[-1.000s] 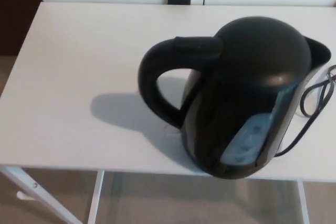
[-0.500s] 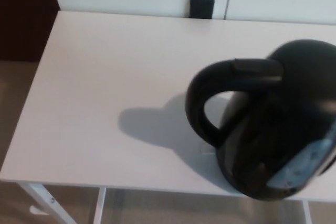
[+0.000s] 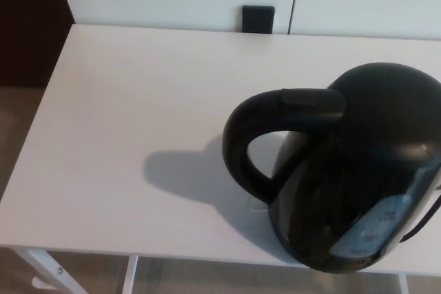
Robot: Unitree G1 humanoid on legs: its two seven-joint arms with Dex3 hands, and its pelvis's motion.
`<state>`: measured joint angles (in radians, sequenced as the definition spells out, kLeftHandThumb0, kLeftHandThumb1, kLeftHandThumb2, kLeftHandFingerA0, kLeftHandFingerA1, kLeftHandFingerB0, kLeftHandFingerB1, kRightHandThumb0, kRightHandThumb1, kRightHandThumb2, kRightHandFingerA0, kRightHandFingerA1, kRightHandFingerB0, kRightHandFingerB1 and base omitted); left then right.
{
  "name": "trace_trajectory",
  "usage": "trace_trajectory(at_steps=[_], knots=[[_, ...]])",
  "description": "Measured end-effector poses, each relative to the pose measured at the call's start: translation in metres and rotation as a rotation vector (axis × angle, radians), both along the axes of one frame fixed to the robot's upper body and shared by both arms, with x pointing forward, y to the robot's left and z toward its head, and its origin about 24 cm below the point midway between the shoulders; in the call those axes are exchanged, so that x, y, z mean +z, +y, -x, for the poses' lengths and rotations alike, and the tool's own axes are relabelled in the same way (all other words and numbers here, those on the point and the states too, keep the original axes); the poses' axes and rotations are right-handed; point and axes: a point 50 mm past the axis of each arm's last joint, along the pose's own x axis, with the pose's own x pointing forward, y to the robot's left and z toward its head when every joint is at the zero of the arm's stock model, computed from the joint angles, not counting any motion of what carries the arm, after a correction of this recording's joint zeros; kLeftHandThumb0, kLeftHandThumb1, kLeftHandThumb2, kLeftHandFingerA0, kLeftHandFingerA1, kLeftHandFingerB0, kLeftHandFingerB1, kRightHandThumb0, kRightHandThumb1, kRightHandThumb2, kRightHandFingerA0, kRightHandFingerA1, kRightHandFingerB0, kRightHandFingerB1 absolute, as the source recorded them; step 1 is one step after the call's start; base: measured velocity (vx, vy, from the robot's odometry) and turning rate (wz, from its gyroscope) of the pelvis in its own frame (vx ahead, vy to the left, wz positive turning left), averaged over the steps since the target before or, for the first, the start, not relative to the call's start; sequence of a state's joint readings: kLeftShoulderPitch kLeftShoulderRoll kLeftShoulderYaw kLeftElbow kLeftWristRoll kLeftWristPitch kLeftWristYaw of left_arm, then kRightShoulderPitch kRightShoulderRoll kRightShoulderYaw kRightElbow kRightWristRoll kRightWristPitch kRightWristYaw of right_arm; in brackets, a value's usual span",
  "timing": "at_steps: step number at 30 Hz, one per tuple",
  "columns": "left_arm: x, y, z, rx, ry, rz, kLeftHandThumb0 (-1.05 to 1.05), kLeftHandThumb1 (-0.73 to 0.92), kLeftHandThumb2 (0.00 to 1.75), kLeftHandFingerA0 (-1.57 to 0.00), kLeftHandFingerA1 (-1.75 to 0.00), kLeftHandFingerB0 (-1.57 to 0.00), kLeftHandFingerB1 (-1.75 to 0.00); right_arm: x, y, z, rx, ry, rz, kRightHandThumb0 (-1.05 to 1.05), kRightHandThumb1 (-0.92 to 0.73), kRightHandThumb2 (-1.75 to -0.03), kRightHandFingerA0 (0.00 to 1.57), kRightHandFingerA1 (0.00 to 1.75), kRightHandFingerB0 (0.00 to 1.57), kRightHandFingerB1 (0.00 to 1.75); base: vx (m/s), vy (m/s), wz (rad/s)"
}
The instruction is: The robot walk towards a table in front and uses its left hand to pick up the pot from the base and places it on the table
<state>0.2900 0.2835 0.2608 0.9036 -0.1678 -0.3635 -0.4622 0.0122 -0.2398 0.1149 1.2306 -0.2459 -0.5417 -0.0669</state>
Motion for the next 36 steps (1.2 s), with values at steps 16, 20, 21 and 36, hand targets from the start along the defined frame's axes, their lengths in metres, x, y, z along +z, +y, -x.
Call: trace_trajectory(at_steps=[16, 20, 21, 36], knots=[[0.065, 0.096, 0.008, 0.386, -0.145, -0.215, -0.27, 0.53, 0.59, -0.17, -0.34, -0.13, -0.30, -0.003, 0.012, -0.002, 0.017, 0.003, -0.020, -0.49, -0.54, -0.57, 0.89, 0.46, 0.60, 0.38, 0.00, 0.000, 0.00], [0.110, 0.122, 0.000, 0.467, -0.318, -0.312, -0.29, 0.55, 0.59, -0.13, -0.34, -0.12, -0.29, -0.004, 0.012, -0.002, 0.018, 0.005, -0.020, -0.50, -0.54, -0.58, 0.92, 0.47, 0.60, 0.38, 0.00, 0.000, 0.00], [0.117, 0.123, -0.002, 0.466, -0.350, -0.326, -0.20, 0.57, 1.00, -0.02, -0.50, 0.00, -0.48, -0.004, 0.012, -0.002, 0.018, 0.004, -0.020, -0.49, -0.54, -0.58, 0.91, 0.48, 0.60, 0.39, 0.00, 0.000, 0.00], [0.194, 0.059, -0.065, 0.144, -0.784, -0.346, -0.19, 0.40, 0.89, -0.02, -0.50, 0.00, -0.47, -0.004, 0.018, -0.006, 0.031, -0.001, -0.033, -0.48, -0.53, -0.57, 0.91, 0.48, 0.61, 0.39, 0.00, 0.000, 0.00]])
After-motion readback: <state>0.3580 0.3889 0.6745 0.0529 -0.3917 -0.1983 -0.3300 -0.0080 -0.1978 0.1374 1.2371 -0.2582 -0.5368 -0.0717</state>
